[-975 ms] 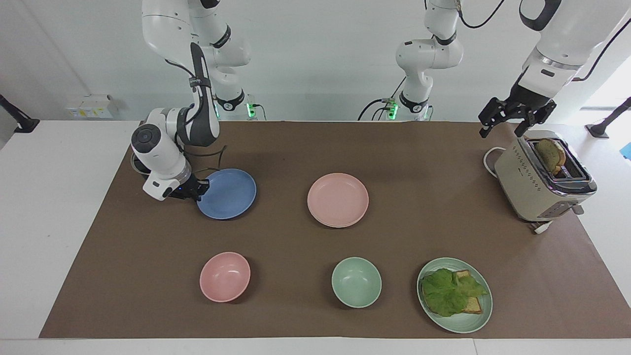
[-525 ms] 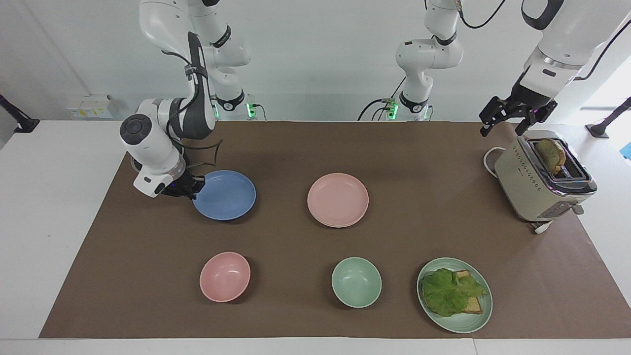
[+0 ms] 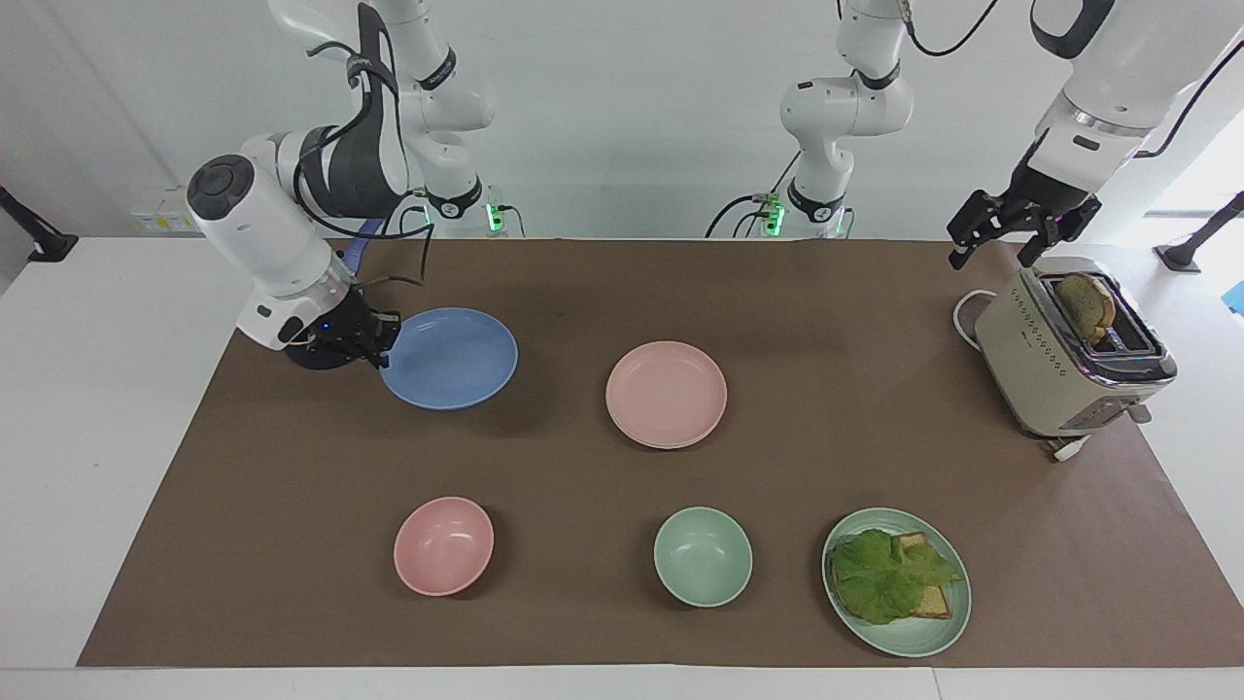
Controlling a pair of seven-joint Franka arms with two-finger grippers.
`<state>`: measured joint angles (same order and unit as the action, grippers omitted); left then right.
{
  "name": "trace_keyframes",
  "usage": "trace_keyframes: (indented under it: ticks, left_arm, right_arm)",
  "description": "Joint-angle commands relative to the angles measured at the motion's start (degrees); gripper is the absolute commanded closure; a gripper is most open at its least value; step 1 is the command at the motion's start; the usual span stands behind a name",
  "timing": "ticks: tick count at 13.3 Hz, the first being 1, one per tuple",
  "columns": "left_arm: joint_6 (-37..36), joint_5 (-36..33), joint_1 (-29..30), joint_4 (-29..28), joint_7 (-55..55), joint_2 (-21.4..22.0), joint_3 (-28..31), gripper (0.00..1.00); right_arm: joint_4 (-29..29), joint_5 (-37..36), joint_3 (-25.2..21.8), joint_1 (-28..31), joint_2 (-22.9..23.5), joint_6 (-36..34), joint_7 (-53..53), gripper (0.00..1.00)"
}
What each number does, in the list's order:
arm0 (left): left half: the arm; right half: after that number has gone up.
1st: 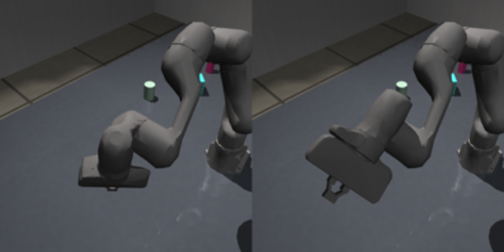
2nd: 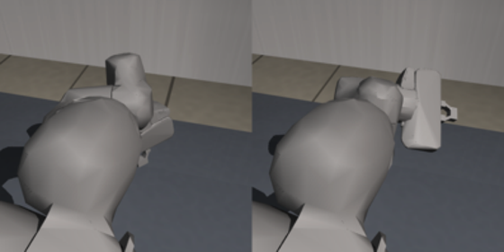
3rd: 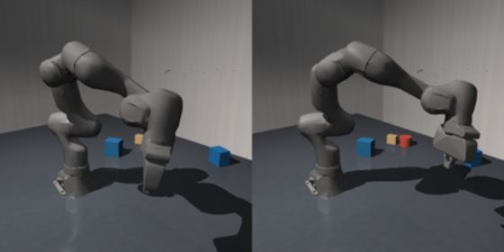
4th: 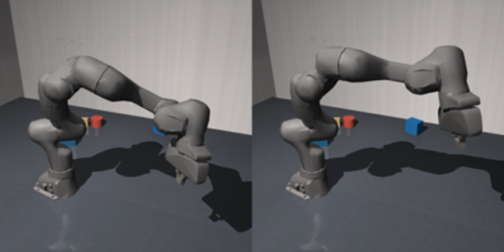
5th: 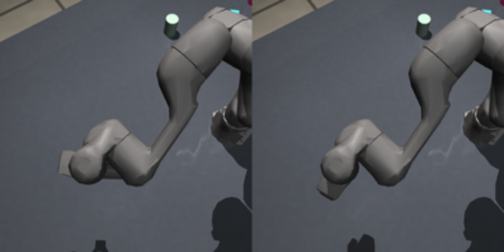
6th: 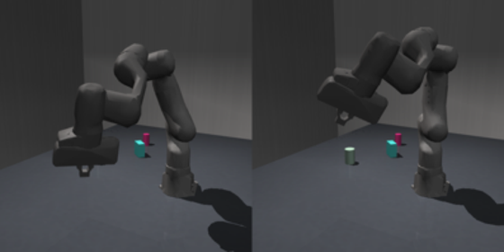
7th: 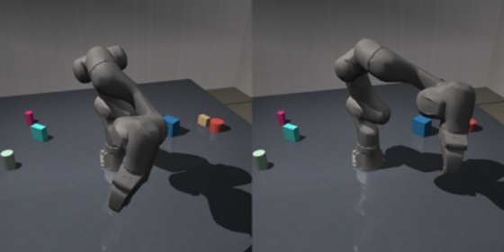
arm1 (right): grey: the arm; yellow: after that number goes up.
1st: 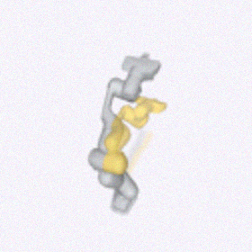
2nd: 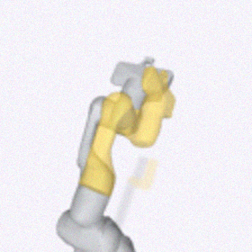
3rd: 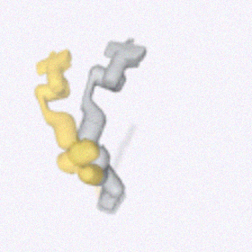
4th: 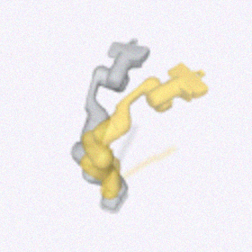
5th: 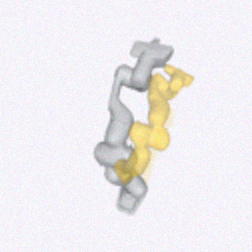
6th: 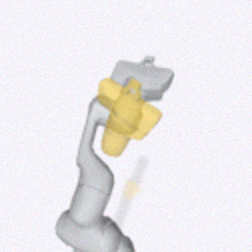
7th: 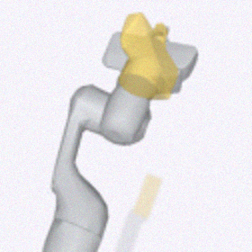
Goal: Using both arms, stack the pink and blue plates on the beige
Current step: 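Carry the blue plate with the right gripper over the pink plate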
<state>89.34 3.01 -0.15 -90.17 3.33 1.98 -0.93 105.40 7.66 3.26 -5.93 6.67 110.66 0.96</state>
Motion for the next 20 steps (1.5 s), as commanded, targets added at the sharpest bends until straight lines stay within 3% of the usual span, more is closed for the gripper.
trace_keyframes:
  ticks: [1, 3, 9, 20]
  left_arm:
    - [-1.5, -1.1, 0.7, 1.2, 0.0, -0.3, -0.5, 0.0]
    - [-1.5, -1.1, 0.8, 1.2, 0.0, -0.3, -0.5, 0.0]
    - [-1.5, -1.1, 0.7, 1.2, 0.0, -0.3, -0.5, 0.0]
    - [-1.5, -1.1, 0.7, 1.2, 0.0, -0.3, -0.5, 0.0]
  right_arm:
    - [-0.8, 1.0, 0.2, -3.7, 1.0, 2.9, 8.1, 1.0]
    - [-1.2, 4.2, 0.2, -7.1, 2.8, 5.2, 14.5, 1.0]
    - [-1.0, 4.5, 0.2, -16.0, 8.0, 14.4, 26.0, 1.0]
    - [2.2, 4.5, 0.3, -18.3, 10.4, 18.5, 28.2, 1.0]
